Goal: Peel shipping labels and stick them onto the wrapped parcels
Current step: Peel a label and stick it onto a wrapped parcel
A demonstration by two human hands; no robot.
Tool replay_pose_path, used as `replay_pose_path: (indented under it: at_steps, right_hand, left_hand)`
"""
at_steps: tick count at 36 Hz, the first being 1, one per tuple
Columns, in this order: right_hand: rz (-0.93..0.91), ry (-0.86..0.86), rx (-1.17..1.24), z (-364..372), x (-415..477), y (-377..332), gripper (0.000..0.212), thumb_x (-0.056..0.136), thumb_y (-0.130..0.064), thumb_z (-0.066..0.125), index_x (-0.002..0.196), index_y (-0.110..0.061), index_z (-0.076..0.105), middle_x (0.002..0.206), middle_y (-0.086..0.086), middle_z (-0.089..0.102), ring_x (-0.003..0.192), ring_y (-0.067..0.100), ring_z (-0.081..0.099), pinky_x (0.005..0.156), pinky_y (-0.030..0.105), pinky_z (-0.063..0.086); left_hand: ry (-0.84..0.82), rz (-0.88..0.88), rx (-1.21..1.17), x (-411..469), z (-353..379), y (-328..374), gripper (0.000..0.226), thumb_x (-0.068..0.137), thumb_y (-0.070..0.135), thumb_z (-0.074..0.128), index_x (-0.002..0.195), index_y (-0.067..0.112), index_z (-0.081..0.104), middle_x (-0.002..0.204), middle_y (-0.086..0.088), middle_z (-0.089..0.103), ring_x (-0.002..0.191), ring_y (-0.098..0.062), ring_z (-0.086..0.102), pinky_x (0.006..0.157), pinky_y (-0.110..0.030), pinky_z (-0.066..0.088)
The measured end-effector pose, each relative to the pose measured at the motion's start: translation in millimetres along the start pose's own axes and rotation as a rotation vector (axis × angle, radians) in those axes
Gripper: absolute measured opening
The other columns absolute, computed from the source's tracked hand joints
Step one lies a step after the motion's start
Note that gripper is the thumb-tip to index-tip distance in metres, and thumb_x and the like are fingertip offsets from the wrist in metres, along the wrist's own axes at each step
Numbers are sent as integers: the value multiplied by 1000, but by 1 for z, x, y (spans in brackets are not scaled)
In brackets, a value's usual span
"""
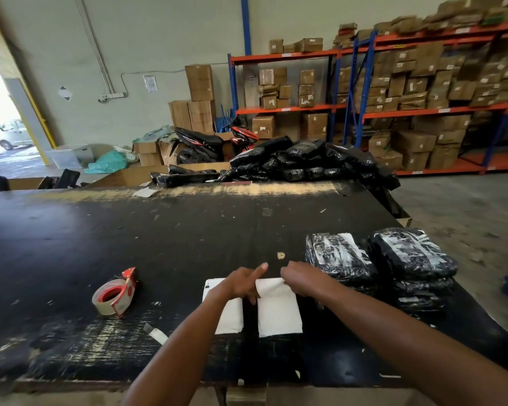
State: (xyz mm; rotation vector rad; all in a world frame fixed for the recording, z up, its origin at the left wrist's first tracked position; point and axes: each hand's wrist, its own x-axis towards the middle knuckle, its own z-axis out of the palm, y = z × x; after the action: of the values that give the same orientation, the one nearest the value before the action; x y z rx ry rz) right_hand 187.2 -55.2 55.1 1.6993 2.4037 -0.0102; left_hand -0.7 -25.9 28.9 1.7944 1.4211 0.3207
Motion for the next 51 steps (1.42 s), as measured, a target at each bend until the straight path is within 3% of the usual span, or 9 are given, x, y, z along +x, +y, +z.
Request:
replay_pose_path:
  at_steps: [9, 15, 20, 23, 26, 30, 35, 43, 51]
  right_hand:
    - [-50, 181, -22, -29, -8, 13, 26, 97, -15, 59, 120, -4, 64, 119, 17, 66, 104, 37, 67, 83, 44, 55]
    - [7, 184, 312, -49, -4, 65, 95, 85, -41, 77, 156, -5, 26, 164, 11, 27, 151, 28, 27, 124, 44, 24]
    - [102, 244, 756, -74, 1, 131, 74, 98, -36, 62, 157, -11, 26, 158, 12, 40, 140, 30, 45, 113, 43, 41]
    - [73, 185, 1021, -79, 8, 172, 47, 102, -22, 59, 143, -2, 48, 117, 12, 72, 101, 26, 73, 86, 45, 61]
    - [-8, 179, 1086, -85, 11, 195, 15, 98, -7, 62, 111, 2, 64, 91, 10, 76, 78, 15, 77, 79, 40, 63]
    - [-79, 170, 1123, -94, 9, 217, 9, 93, -1, 68, 101, 1, 64, 78, 7, 77, 70, 12, 75, 61, 23, 58]
    - [-189, 94, 1162, -101, 12, 232, 11, 92, -2, 70, 101, 3, 64, 78, 9, 77, 71, 13, 75, 62, 22, 57]
    - [-260, -30, 1195, -109, 21, 245, 17, 97, -5, 64, 107, 8, 66, 99, 16, 78, 83, 17, 77, 68, 22, 58]
    - [-244, -17, 1203, -110, 26, 237, 19, 97, -6, 63, 109, 9, 66, 101, 19, 77, 84, 18, 77, 69, 24, 57]
  left_hand:
    - [225, 63, -480, 23, -8, 34, 66, 88, 27, 76, 146, 17, 47, 138, -11, 57, 114, -29, 64, 91, -48, 59]
    - [291, 156, -689, 33, -11, 69, 80, 85, 4, 76, 151, 27, 37, 118, 2, 66, 96, -19, 69, 73, -37, 63]
    - [219, 204, -834, 45, -4, 95, 96, 83, -7, 74, 157, 28, 25, 103, 6, 77, 95, -24, 75, 76, -45, 62]
    - [205, 225, -850, 55, 4, 114, 92, 81, -10, 73, 155, 27, 31, 111, -1, 76, 103, -31, 73, 82, -51, 61]
    - [208, 217, -850, 61, 9, 126, 82, 79, -11, 74, 146, 25, 44, 110, -5, 76, 100, -33, 73, 81, -51, 61]
    - [163, 210, -823, 66, 19, 145, 58, 82, -3, 75, 134, 12, 56, 116, -12, 74, 105, -34, 71, 83, -46, 61]
    - [223, 207, -696, 72, 21, 166, 51, 78, 22, 86, 124, 13, 66, 112, -10, 76, 106, -33, 72, 91, -49, 59]
    - [370, 208, -570, 77, 8, 167, 45, 75, 13, 87, 116, 10, 70, 105, -5, 79, 95, -23, 76, 76, -33, 61]
    - [326, 218, -553, 81, -4, 158, 42, 75, 13, 87, 113, 12, 70, 104, -5, 79, 95, -23, 76, 84, -39, 61]
